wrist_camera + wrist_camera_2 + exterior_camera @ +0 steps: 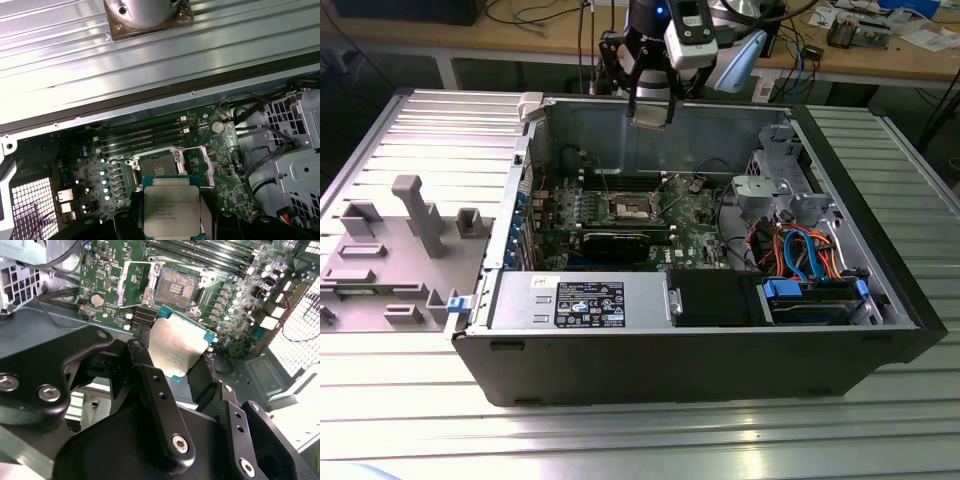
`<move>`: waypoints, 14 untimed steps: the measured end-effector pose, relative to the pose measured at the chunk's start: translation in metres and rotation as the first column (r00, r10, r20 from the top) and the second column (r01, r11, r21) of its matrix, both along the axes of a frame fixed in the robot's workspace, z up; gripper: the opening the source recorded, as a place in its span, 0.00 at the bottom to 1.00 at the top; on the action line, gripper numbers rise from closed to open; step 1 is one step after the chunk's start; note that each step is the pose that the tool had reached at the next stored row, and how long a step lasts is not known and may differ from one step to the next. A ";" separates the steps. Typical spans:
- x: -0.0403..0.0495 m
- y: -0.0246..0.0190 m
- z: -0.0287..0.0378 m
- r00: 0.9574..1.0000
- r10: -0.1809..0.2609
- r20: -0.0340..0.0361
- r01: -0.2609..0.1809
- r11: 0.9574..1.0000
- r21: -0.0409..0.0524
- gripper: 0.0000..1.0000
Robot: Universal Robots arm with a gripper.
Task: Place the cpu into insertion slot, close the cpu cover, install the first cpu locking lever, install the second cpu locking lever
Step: 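Place the cpu into insertion slot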
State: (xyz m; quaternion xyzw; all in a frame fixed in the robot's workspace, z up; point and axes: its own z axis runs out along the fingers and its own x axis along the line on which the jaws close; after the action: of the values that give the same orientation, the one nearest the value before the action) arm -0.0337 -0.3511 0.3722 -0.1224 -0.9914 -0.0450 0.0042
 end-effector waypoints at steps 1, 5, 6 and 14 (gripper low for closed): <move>0.0000 0.0000 0.0000 1.000 -0.010 0.000 0.010 1.000 0.000 0.54; 0.0000 0.0000 0.0000 1.000 -0.021 0.000 0.021 1.000 0.000 0.54; 0.0000 0.0000 0.0000 1.000 -0.021 0.000 0.021 1.000 0.000 0.54; 0.0000 0.0000 0.0000 1.000 -0.023 0.000 0.023 1.000 0.000 0.54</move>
State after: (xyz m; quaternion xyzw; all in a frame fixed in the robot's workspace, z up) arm -0.0337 -0.3511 0.3722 -0.1338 -0.9900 -0.0450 0.0036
